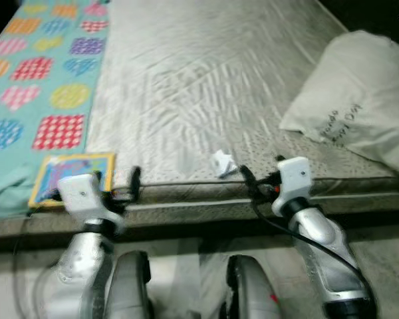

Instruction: Clean up the room

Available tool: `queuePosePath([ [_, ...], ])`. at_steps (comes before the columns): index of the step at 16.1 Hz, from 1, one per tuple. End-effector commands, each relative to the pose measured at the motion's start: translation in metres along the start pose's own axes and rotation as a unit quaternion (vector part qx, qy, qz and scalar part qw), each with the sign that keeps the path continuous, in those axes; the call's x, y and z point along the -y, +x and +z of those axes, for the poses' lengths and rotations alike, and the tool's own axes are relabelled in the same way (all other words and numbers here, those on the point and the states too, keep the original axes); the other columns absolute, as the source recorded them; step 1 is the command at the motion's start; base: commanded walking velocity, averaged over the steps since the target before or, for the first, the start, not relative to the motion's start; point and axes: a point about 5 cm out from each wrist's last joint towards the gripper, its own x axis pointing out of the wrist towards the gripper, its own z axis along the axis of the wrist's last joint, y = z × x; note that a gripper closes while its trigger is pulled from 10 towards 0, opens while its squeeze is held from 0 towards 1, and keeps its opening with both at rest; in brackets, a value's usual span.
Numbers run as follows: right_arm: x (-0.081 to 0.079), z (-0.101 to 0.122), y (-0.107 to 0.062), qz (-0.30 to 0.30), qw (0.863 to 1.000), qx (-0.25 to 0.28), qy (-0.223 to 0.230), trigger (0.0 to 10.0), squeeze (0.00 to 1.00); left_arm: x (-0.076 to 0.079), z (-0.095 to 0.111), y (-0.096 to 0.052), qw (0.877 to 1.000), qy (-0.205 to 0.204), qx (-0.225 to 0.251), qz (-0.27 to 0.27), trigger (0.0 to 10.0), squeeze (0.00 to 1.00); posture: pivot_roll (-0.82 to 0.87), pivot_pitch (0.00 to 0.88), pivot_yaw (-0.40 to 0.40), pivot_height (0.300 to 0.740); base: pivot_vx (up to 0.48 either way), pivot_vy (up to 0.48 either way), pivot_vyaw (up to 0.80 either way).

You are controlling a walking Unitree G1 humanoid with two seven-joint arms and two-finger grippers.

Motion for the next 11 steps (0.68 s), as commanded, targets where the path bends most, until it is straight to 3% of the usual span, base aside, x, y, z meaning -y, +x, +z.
queuePosePath([
  [1, -0.0022, 0.0001, 0.0003, 0.003, 1.0, 0.001, 0.001, 10.0, 0.0, -0.0047, -0.0007, -0.0016, 1.0, 0.005, -0.004, 0.003, 10.0, 0.0, -0.05, 0.196, -0.037, 0.569, 0.33, 0.0, 0.0],
  [3, -0.0019, -0.0002, 0.0003, 0.002, 1.0, 0.001, 0.0, 10.0, 0.0, -0.0043, -0.0012, -0.0014, 1.0, 0.002, -0.007, 0.004, 10.0, 0.0, -0.05, 0.196, -0.037, 0.569, 0.309, 0.0, 0.0],
  [11, -0.0002, -0.0001, 0.0009, 0.003, 1.0, 0.003, -0.012, 10.0, 0.0, -0.0015, -0.0035, -0.0008, 1.0, -0.002, -0.013, 0.004, 10.0, 0.0, -0.05, 0.188, -0.04, 0.569, 0.0, 0.0, 0.0],
])
